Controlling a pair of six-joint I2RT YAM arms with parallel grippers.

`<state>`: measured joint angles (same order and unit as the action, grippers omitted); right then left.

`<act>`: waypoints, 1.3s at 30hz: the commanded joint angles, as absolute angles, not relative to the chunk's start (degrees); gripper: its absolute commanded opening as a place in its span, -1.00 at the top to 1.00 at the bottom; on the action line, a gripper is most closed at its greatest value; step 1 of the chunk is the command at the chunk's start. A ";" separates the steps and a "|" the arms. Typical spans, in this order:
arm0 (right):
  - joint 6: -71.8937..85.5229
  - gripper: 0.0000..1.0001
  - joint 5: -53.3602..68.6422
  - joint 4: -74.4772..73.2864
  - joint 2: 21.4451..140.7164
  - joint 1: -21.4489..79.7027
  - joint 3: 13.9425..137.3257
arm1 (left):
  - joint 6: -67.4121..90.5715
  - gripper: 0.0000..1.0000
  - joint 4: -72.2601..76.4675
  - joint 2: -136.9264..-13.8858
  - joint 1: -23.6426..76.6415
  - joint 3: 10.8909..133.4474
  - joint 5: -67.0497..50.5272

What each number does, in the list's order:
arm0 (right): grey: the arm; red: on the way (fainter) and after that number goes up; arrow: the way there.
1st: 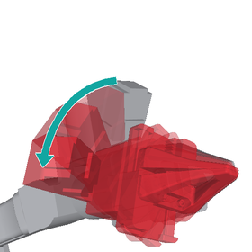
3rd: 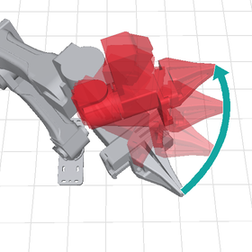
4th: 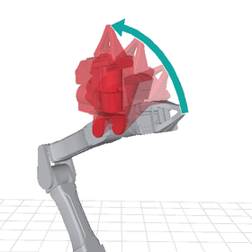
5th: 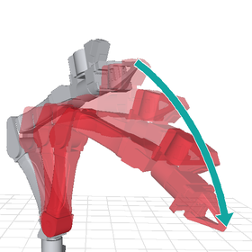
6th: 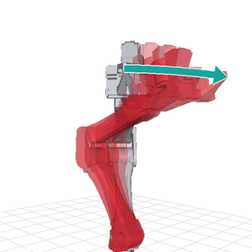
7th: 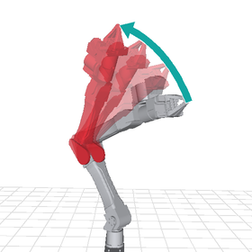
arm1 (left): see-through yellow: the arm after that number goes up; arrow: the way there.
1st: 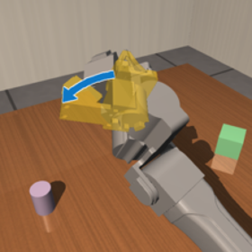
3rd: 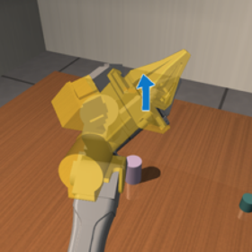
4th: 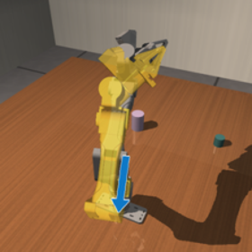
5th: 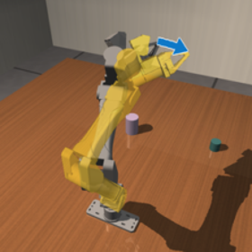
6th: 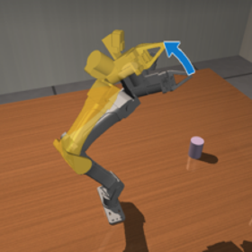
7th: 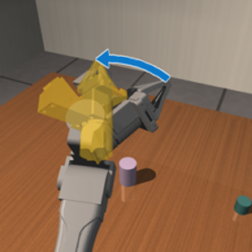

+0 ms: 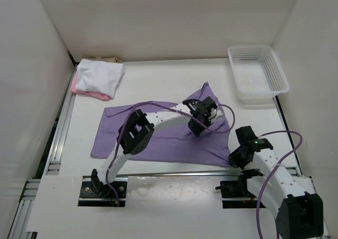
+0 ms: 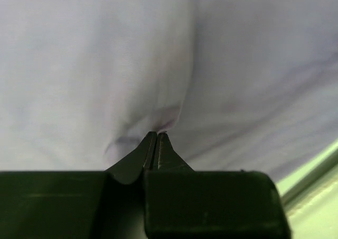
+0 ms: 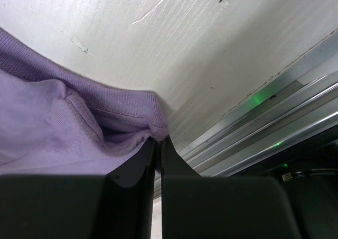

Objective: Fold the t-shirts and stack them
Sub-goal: Fold the flattened tshirt in 1/3 of the way

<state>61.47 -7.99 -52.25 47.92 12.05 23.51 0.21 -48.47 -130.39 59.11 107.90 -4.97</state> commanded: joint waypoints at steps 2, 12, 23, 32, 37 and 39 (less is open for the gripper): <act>61.44 1.00 -10.20 -54.14 47.64 12.04 22.32 | 0.00 0.80 -48.52 -126.12 53.53 112.93 -3.25; 61.44 1.00 -10.20 -54.14 48.16 12.04 22.32 | 0.00 0.68 -48.52 -129.46 50.98 113.55 -0.01; 61.44 1.00 -10.20 -54.14 48.69 12.04 22.32 | 0.00 -0.59 -49.04 -122.29 47.56 108.21 12.91; 61.44 1.00 -10.81 -54.67 48.69 12.04 24.08 | 0.00 -0.61 -54.22 -89.15 27.88 63.10 18.88; 60.91 1.00 -11.43 -55.19 48.69 11.51 25.31 | 0.00 -0.84 -53.70 -75.77 12.68 48.97 22.41; 60.91 1.00 -11.43 -55.20 48.69 11.51 25.31 | 0.00 -0.84 -52.91 -76.98 5.39 45.80 22.41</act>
